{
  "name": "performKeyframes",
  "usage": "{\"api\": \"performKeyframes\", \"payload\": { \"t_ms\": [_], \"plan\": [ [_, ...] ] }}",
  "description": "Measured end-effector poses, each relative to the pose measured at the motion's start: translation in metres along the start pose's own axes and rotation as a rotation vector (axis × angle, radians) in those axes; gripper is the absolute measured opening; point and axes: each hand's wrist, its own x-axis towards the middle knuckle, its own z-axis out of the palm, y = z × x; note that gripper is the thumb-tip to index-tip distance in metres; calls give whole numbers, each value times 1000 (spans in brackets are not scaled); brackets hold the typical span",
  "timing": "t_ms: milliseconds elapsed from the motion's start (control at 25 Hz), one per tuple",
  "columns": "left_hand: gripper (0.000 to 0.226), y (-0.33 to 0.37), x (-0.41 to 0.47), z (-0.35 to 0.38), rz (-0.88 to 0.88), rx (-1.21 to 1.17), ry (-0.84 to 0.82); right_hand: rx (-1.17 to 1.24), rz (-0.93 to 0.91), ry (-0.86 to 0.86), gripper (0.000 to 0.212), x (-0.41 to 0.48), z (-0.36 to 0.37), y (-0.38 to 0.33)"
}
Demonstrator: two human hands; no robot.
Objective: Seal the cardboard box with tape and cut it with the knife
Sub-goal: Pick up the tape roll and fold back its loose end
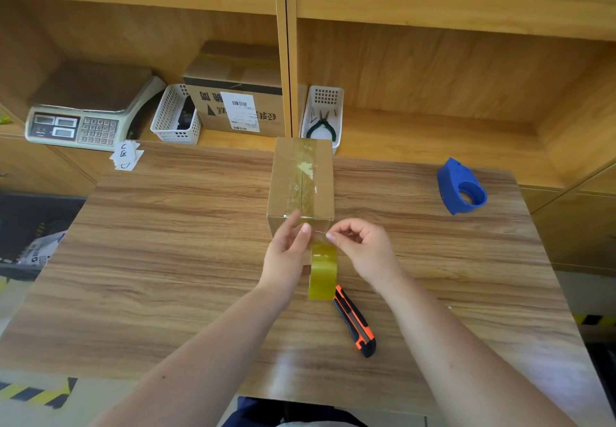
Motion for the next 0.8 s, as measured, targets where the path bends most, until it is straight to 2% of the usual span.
{"api": "performKeyframes", "payload": {
  "t_ms": [80, 160, 320, 560, 720, 800],
  "plan": [
    [88, -1, 3, -3, -102, -101, -72, -51, -5, -12, 11, 2, 2, 2],
    [103, -7, 3, -5, -139, -61, -150, -79, 0, -20, 10, 3, 5, 5],
    [95, -14, 10, -1, -113, 0, -149, -62, 2, -25, 20, 6, 2, 5],
    [92, -21, 14, 9, 16, 209, -204, -144, 18, 92, 14, 18, -8, 7],
    [91, -20, 18, 11, 88, 305, -257, -334, -6, 60, 8, 20, -10, 22],
    [87, -16, 21, 8, 140, 392, -290, -268, 44, 45, 11, 21, -12, 25]
  ]
}}
